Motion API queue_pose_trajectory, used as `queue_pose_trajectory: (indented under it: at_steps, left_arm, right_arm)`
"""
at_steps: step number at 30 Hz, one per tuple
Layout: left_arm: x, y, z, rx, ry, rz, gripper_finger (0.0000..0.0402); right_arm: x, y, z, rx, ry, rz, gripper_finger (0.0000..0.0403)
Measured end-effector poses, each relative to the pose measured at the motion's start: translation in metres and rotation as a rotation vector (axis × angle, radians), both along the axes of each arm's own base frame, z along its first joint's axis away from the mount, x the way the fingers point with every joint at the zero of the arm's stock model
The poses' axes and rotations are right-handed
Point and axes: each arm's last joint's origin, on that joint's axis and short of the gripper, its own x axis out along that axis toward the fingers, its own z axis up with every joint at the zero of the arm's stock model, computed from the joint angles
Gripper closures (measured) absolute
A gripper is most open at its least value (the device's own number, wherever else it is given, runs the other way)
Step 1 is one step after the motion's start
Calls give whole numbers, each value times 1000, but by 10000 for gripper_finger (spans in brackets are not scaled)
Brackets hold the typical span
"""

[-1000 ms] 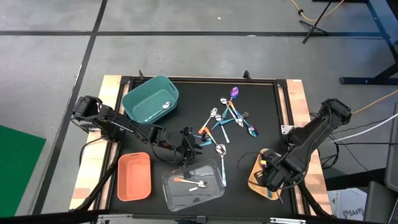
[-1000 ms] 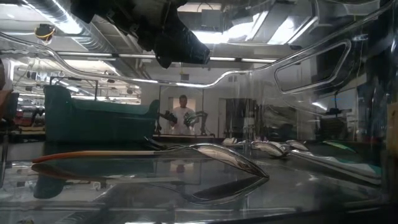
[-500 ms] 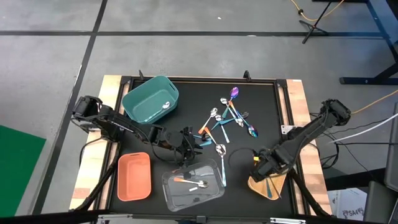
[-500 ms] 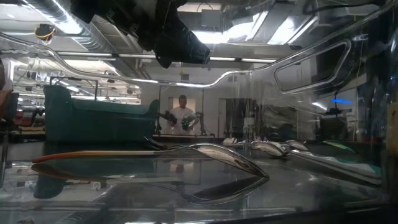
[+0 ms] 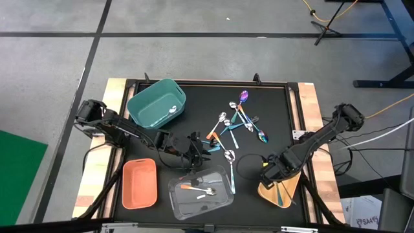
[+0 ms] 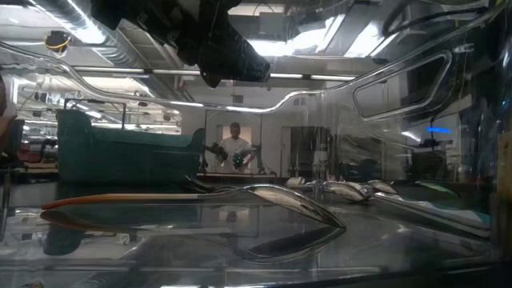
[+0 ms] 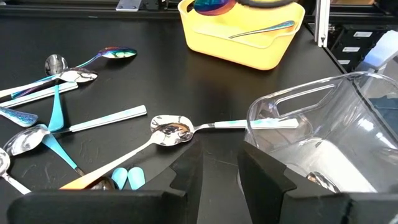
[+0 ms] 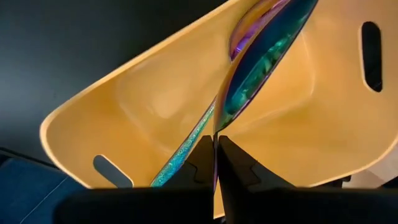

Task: Sort silverware by color (type)
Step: Put the purple spoon into the yellow bin

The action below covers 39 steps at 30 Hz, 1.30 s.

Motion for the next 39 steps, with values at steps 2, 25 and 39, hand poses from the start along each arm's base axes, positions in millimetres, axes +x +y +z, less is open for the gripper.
queue_pose_trajectory:
  at_steps: [2, 25, 39]
  left_arm:
    - [0, 0, 0, 0, 0, 0, 308]
    - [0, 0, 0, 0, 0, 0, 308]
    - [0, 0, 0, 0, 0, 0, 308]
  right_arm:
    - [1, 1, -2, 8, 18, 0, 402]
    - [2, 2, -4, -1, 9, 30, 402]
    - [2, 3, -4, 16, 4, 51, 402]
